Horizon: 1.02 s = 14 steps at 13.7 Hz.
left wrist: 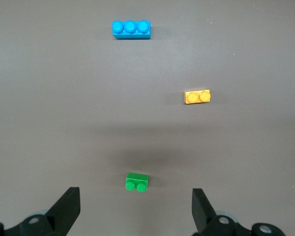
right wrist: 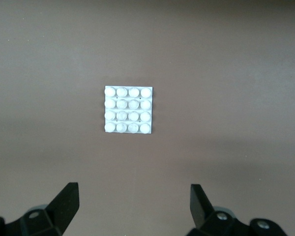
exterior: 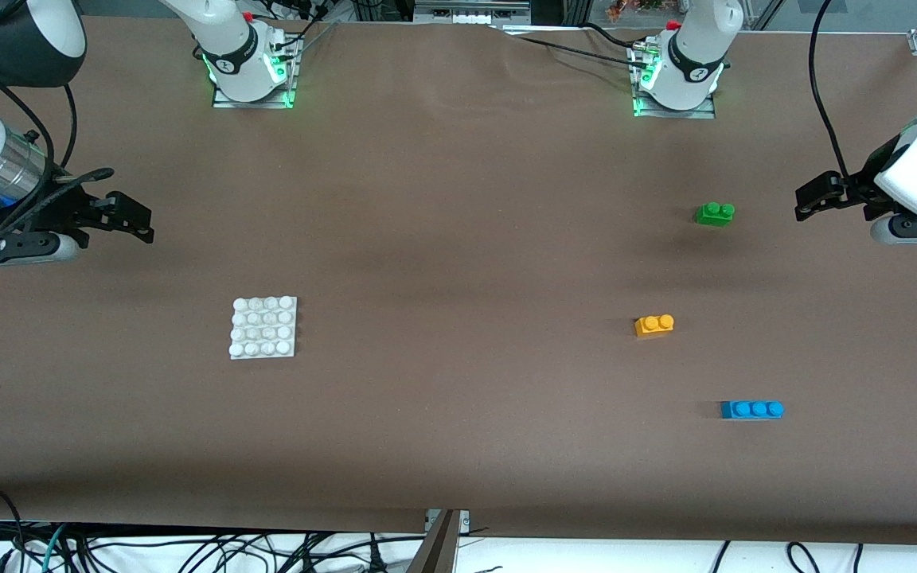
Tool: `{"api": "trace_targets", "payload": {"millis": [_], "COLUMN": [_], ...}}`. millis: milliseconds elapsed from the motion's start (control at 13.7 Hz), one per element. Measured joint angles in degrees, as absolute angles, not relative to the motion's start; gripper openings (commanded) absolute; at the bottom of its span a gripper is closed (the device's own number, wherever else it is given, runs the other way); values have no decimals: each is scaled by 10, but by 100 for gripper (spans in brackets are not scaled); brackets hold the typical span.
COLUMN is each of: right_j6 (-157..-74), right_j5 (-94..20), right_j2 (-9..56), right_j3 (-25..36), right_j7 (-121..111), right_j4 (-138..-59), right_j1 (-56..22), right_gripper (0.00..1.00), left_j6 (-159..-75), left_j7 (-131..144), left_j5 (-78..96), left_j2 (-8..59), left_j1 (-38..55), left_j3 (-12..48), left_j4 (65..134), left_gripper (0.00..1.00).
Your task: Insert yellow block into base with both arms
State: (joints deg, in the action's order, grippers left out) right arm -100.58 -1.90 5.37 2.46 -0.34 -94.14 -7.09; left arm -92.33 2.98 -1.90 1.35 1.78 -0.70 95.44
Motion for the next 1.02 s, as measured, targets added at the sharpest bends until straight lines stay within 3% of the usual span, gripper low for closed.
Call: {"api": "trace_targets", "payload": {"millis": [1020], "right_j6": [-996], "right_j5": [-15], "right_j2": [54], "right_j3": [27], "right_j7": [-22], "right_j4": [-941], "right_j1": [-66], "right_gripper": [100], "left_j6": [-923], "left_j7": [30], "left_j5": [-19], "left_j2": [14], "left_j1": [18], "left_j3": [-7], "left_j4": [954], "left_gripper": [100]}}
